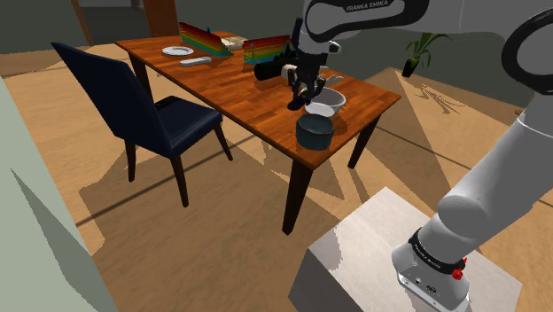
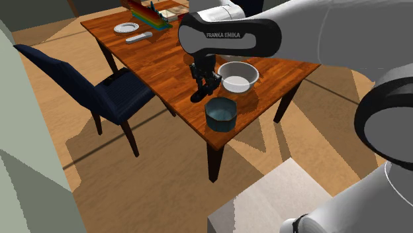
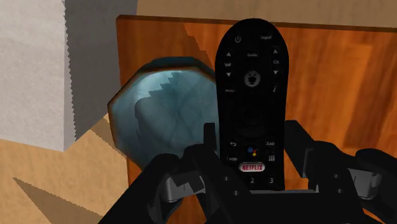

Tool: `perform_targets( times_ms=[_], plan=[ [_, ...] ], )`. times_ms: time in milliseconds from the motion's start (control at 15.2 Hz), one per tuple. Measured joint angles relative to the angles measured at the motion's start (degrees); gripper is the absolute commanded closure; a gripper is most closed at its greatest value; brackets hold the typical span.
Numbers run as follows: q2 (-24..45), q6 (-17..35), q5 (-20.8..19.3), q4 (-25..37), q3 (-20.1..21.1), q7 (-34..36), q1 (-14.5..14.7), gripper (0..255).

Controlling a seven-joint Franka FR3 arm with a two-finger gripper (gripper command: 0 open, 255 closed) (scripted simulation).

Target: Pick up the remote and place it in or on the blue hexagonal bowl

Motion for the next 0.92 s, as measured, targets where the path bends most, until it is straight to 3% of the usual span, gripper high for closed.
perform_targets(
  times_ms=[396,924],
  plan=[
    [-10.3,2.1,3.1,-11.9,-2.9,-6.8,-2.9,255],
    [-10.4,7.7,3.2,-17.6,-3.1,-7.4,-3.0,255]
  ],
)
